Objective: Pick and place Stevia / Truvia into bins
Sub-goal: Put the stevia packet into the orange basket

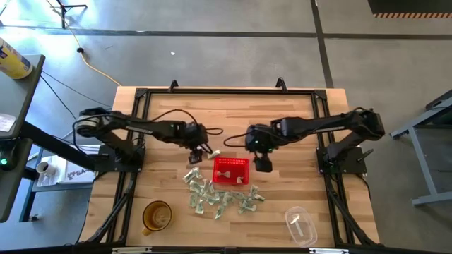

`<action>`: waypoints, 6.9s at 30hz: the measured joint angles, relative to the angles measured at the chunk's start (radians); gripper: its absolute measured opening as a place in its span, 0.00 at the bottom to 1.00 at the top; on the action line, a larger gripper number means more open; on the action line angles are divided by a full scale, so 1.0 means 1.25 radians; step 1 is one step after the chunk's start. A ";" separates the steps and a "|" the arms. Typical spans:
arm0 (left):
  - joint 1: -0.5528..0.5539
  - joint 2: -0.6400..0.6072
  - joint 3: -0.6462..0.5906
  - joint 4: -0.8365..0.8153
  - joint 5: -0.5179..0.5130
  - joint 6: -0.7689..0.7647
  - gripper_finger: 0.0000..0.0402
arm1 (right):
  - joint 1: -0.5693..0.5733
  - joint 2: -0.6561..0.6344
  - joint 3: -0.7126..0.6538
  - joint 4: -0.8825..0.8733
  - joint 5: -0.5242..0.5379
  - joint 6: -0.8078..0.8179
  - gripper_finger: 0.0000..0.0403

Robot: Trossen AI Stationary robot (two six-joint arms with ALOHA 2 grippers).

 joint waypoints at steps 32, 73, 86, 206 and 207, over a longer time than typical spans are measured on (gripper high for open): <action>-0.121 0.123 0.421 -0.111 0.320 -0.164 0.18 | -0.025 -0.349 -0.312 0.090 0.087 0.115 0.73; -0.061 0.149 0.094 0.089 0.043 -0.048 0.59 | -0.069 -0.332 -0.312 0.083 0.104 0.152 0.73; -0.040 0.186 0.096 0.065 0.029 -0.038 0.21 | -0.042 -0.332 -0.312 0.114 0.082 0.187 0.73; -0.123 0.095 0.528 -0.314 0.118 -0.348 0.07 | 0.094 -0.411 -0.485 0.149 0.048 0.244 0.62; -0.123 0.120 0.542 -0.298 0.166 -0.342 0.07 | 0.094 -0.411 -0.490 0.171 0.035 0.238 0.62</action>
